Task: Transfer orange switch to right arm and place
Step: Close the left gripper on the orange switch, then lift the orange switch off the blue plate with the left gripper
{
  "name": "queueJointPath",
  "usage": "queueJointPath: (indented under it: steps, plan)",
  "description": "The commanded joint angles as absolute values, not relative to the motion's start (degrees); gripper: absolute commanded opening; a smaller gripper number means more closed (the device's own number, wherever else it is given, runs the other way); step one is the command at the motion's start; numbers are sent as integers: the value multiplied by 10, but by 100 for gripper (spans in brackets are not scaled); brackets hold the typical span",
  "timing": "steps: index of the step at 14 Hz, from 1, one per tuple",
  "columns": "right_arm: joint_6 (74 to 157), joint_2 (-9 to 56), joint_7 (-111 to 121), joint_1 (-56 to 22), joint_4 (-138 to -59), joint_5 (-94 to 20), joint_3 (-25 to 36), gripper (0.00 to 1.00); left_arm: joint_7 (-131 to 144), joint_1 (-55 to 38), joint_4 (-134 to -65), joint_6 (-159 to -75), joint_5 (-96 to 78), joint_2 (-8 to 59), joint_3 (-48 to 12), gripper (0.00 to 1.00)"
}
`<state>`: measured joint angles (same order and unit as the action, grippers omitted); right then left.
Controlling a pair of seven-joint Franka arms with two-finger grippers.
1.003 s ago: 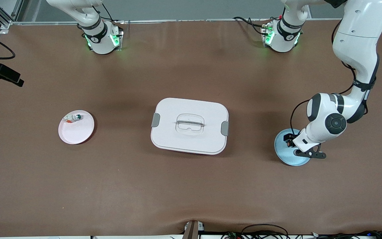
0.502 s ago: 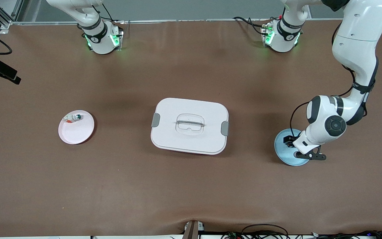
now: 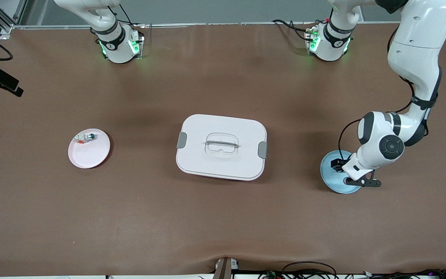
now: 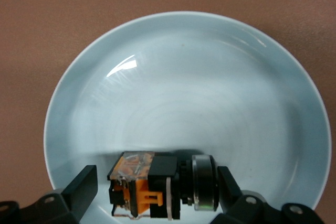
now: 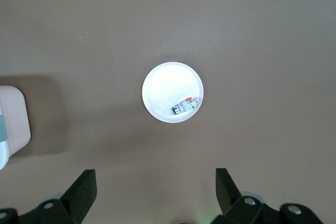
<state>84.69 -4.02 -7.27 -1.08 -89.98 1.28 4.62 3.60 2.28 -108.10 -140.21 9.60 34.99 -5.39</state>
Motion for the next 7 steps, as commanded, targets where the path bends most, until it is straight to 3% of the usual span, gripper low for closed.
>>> queueJointPath:
  steps: [1, 4, 7]
  plan:
    - [848, -50, -83, -11, -908, 12, 47, 100, 44, 25, -1074, -1407, 99, 355, -58, 77]
    - [848, -50, -83, -11, -908, 12, 48, 100, 44, 25, -1074, -1406, 99, 355, -58, 41]
    - [849, -52, -83, -11, -909, 12, 47, 100, 48, 25, -1074, -1407, 98, 355, -58, 15]
